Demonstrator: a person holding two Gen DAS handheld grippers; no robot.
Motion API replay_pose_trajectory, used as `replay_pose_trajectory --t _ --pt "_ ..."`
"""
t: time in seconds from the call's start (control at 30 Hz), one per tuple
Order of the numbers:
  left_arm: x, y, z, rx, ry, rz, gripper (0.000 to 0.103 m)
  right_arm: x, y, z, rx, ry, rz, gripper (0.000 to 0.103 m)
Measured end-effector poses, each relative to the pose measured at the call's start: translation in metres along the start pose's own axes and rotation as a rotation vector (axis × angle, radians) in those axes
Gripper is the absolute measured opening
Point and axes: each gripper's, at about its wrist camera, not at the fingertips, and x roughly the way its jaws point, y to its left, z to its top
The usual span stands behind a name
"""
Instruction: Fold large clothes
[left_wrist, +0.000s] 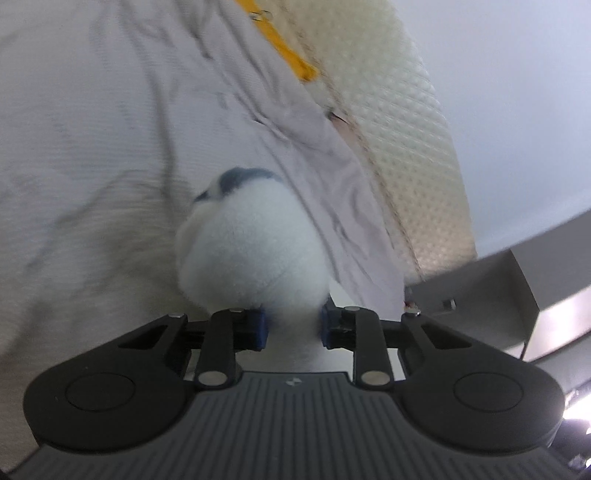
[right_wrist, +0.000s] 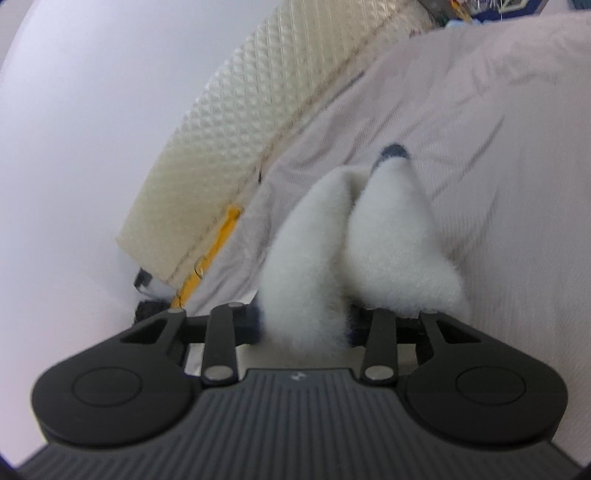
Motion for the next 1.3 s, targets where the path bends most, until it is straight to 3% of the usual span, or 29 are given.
replay_pose_trajectory --t 0.2,0.33,0.47,0.6,0.8,0.97,1.13,1.3 --pt "0.037 -0.094 0.012 0.102 0.025 -0.05 0.029 -0.004 0.012 0.08 -0.017 -0.064 0.008 0.04" --pt "0.085 -0.164 0.028 0.158 0.024 -0.089 0.029 0.011 0.016 0.143 -0.039 -0.123 0.018 0.04" --pt "0.159 -0.227 0.043 0.224 0.049 -0.125 0.029 0.029 0.001 0.203 -0.04 -0.198 0.01 0.04" --pt "0.248 -0.263 0.046 0.252 0.075 -0.146 0.029 0.055 -0.037 0.245 -0.041 -0.258 -0.013 0.04" --pt "0.381 -0.278 0.036 0.272 0.131 -0.139 0.029 0.099 -0.107 0.277 -0.045 -0.322 -0.053 0.04" --pt "0.453 -0.264 0.016 0.3 0.15 -0.127 0.029 0.129 -0.164 0.278 -0.014 -0.336 -0.075 0.04" --pt "0.489 -0.224 0.002 0.309 0.17 -0.111 0.029 0.145 -0.205 0.256 0.005 -0.324 -0.09 0.04" --pt "0.489 -0.186 -0.013 0.315 0.181 -0.135 0.029 0.141 -0.227 0.225 0.042 -0.304 -0.102 0.04"
